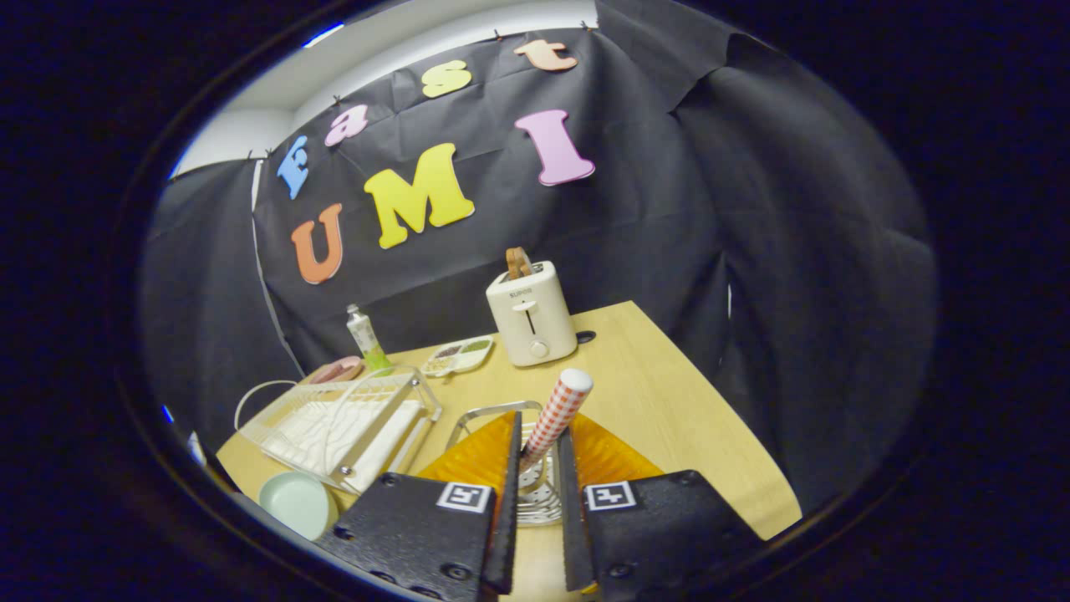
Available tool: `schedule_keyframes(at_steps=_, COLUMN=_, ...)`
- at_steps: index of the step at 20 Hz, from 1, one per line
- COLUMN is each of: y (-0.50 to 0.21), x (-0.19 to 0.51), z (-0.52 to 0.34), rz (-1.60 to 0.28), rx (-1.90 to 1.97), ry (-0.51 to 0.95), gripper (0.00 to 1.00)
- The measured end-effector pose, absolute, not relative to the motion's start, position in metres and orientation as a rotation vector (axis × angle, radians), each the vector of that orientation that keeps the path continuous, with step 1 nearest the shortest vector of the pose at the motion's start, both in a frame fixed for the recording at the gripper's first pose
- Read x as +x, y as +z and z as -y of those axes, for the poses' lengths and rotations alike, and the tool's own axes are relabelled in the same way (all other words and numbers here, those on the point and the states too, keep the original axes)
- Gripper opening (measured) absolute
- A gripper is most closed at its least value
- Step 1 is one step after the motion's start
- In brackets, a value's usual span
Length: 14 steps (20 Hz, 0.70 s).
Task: Take the plate from the dish rack, then take the spoon from the basket and place it into the plate.
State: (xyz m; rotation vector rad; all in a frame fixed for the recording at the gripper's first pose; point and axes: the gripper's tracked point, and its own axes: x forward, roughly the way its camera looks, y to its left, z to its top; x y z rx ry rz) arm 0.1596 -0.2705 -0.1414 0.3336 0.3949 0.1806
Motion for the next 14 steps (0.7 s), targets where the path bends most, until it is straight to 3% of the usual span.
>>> schedule_keyframes(at_steps=1, y=-0.139, x=0.154, z=0.265, rz=-0.399, rx=0.358, ry=0.201, gripper=0.19)
schedule_keyframes(at_steps=3, y=-0.138, x=0.157, z=0.261, rz=-0.403, rx=0.342, ry=0.199, gripper=0.11)
schedule_keyframes(at_steps=11, y=-0.052, x=0.145, z=0.295, rz=-0.256, rx=0.244, ry=-0.017, gripper=0.09)
schedule_keyframes(at_steps=14, y=-0.006, x=0.116, z=0.275, rz=-0.177, rx=0.221, ry=-0.027, gripper=0.09)
